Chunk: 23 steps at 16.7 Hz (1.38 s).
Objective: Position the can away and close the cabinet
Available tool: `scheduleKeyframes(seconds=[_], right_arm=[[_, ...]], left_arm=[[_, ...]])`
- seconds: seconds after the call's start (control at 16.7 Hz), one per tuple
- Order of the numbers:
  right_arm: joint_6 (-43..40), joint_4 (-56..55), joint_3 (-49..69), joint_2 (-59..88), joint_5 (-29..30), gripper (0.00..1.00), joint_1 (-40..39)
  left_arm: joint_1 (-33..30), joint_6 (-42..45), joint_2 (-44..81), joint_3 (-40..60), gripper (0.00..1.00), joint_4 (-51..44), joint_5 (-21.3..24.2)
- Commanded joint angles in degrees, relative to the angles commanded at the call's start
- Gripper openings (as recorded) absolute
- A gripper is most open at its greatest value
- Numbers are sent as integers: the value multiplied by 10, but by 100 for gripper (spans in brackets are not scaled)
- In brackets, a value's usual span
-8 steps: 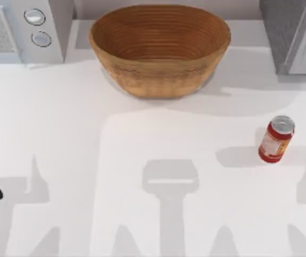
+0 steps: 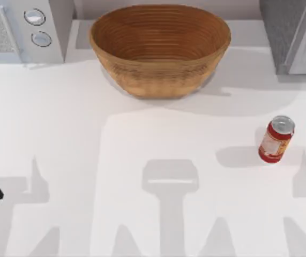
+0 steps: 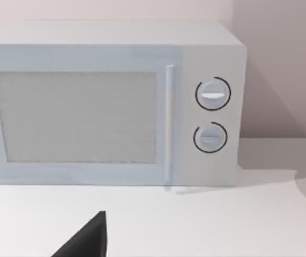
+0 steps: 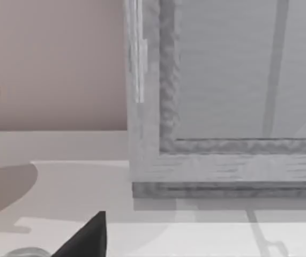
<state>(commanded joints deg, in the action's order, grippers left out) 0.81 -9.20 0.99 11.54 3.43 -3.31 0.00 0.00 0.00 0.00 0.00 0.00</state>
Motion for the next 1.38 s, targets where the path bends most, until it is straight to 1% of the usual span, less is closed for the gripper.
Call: scheduleKeyframes(seconds=[0.3, 1.02, 1.2, 1.38], right_arm=[[16, -173, 19, 216, 65, 100, -63], [65, -686, 75, 859, 258, 100, -251], [75, -787, 86, 986, 296, 100, -289], [82, -860, 93, 1078, 324, 100, -316]], left_arm=[[0, 0, 0, 0, 100, 0, 0], [0, 0, 0, 0, 100, 0, 0], [0, 0, 0, 0, 100, 0, 0], [0, 0, 0, 0, 100, 0, 0]])
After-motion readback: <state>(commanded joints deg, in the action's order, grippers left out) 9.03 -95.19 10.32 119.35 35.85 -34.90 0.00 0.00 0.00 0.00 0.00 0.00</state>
